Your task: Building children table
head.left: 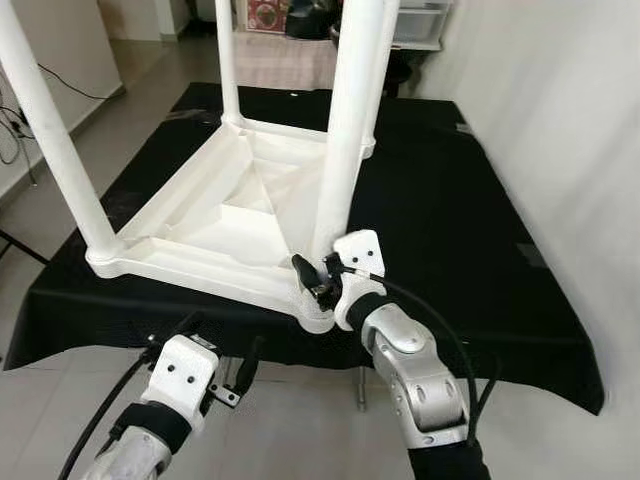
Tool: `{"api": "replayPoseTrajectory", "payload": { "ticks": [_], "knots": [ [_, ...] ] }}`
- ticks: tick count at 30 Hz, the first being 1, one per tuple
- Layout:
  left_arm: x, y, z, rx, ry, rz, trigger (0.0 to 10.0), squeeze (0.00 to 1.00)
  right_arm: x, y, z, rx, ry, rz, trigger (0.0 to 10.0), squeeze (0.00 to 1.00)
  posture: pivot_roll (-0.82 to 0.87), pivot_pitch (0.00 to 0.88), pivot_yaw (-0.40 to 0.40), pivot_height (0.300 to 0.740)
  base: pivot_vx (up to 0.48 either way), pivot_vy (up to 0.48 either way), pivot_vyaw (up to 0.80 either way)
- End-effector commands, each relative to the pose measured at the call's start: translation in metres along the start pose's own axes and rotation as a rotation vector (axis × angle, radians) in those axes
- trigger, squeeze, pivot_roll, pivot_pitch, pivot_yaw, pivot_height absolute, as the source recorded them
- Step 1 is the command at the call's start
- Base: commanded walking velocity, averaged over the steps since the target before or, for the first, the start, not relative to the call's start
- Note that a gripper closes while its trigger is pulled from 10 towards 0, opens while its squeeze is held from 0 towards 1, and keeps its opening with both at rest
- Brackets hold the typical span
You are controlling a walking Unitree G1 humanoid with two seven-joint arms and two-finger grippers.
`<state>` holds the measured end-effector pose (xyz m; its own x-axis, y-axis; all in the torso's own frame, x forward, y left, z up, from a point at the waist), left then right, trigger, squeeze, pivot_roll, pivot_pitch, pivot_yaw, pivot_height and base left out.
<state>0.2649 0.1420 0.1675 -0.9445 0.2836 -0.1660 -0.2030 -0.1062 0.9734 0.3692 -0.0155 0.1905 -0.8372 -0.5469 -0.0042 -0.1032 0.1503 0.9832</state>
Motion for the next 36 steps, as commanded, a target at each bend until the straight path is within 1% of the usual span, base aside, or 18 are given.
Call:
{"api": "replayPoseTrajectory", "payload": {
  "ticks": [1,2,3,4,6,7,11,12,13,14,16,17,18,23,24,27,32,36],
  "knots": [
    [0.002,-0.006,-0.001,0.01,0.004,0.015,10.0,0.0,-0.007,-0.014,0.01,-0.044,0.065,0.052,10.0,0.0,-0.03,0.165,-0.096,0.74,0.0,0.0,0.0],
    [0.002,-0.006,0.0,0.009,0.004,0.015,10.0,0.0,-0.009,-0.004,0.014,-0.045,0.12,0.014,10.0,0.94,-0.02,0.164,-0.094,0.74,0.0,0.0,0.0],
    [0.002,-0.006,0.0,0.01,0.003,0.014,10.0,0.0,-0.01,0.006,0.017,-0.061,0.182,-0.023,10.0,1.0,-0.02,0.164,-0.094,0.74,0.0,0.0,0.0],
    [0.002,-0.006,0.0,0.01,0.003,0.014,10.0,0.0,-0.01,0.006,0.017,-0.061,0.182,-0.023,10.0,1.0,-0.02,0.164,-0.094,0.74,0.0,0.0,0.0],
    [0.002,-0.006,-0.001,0.011,-0.001,0.015,10.0,0.0,-0.01,0.022,0.022,-0.049,0.315,-0.09,10.0,1.0,-0.02,0.164,-0.093,0.74,0.0,0.0,0.0],
    [0.002,-0.006,-0.001,0.011,-0.001,0.015,10.0,0.0,-0.01,0.022,0.022,-0.049,0.315,-0.09,10.0,1.0,-0.02,0.164,-0.093,0.74,0.0,0.0,0.0],
    [0.002,-0.005,-0.002,0.013,-0.004,0.014,10.0,0.0,-0.002,0.028,0.027,-0.016,0.475,-0.107,10.0,1.0,-0.02,0.167,-0.095,0.74,0.0,0.0,0.0],
    [0.002,-0.005,-0.002,0.014,-0.004,0.013,10.0,0.0,0.003,0.027,0.03,0.016,0.567,-0.102,10.0,0.11,-0.01,0.17,-0.097,0.74,0.0,0.0,0.0],
    [0.002,-0.005,-0.002,0.014,-0.004,0.013,10.0,0.0,0.003,0.027,0.03,0.016,0.567,-0.102,10.0,0.11,-0.01,0.17,-0.097,0.74,0.0,0.0,0.0],
    [0.002,-0.004,-0.003,0.015,-0.004,0.011,10.0,0.0,0.006,0.026,0.029,0.042,0.654,-0.092,10.0,0.0,0.0,0.173,-0.102,0.74,0.0,0.0,0.0],
    [0.002,-0.004,-0.003,0.015,-0.004,0.011,10.0,0.0,0.006,0.026,0.029,0.042,0.654,-0.092,10.0,0.0,0.0,0.173,-0.102,0.74,0.0,0.0,0.0],
    [0.003,-0.003,-0.003,0.015,-0.002,0.01,10.0,0.0,0.01,0.027,0.028,0.072,0.729,-0.097,10.0,0.0,0.0,0.177,-0.103,0.74,0.0,0.0,0.0],
    [0.003,-0.003,-0.003,0.015,-0.002,0.01,10.0,0.0,0.01,0.027,0.028,0.072,0.729,-0.097,10.0,0.0,0.0,0.177,-0.103,0.74,0.0,0.0,0.0],
    [0.006,-0.001,-0.006,0.016,-0.002,0.01,10.0,0.0,0.006,0.037,0.013,0.057,0.795,-0.121,10.0,0.0,0.01,0.189,-0.105,0.74,0.0,0.0,0.0],
    [0.006,0.0,-0.006,0.017,-0.004,0.011,10.0,0.0,0.007,0.038,0.01,0.05,0.814,-0.125,0.0,0.0,0.01,0.191,-0.105,0.74,0.0,0.0,0.0],
    [0.006,0.0,-0.006,0.017,-0.004,0.011,10.0,0.0,0.007,0.038,0.01,0.05,0.814,-0.125,0.0,0.0,0.01,0.191,-0.105,0.74,0.0,0.0,0.0],
    [0.007,-0.001,-0.008,0.02,-0.009,0.013,10.0,0.0,0.019,0.031,0.005,0.044,0.859,-0.108,0.0,0.0,0.0,0.19,-0.1,0.74,0.0,0.0,0.0],
    [0.006,-0.001,-0.008,0.021,-0.009,0.013,10.0,0.0,0.02,0.027,0.0,0.052,0.829,-0.096,0.0,0.0,0.0,0.19,-0.101,0.74,0.0,0.0,0.0]
  ]
}}
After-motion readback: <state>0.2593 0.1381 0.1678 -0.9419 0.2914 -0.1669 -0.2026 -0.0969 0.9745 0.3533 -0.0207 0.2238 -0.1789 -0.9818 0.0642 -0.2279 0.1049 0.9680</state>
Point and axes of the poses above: a point about 5 cm out from each wrist's last joint towards the gripper, its own x axis pointing back from the gripper into the wrist, its own y axis along the axis of the wrist's last joint, z = x × y, the point moved 6 cm from there along -x, pointing out of the wrist towards the gripper, and after that the axes turned 7 degrees about x, right-handed, at the moved point
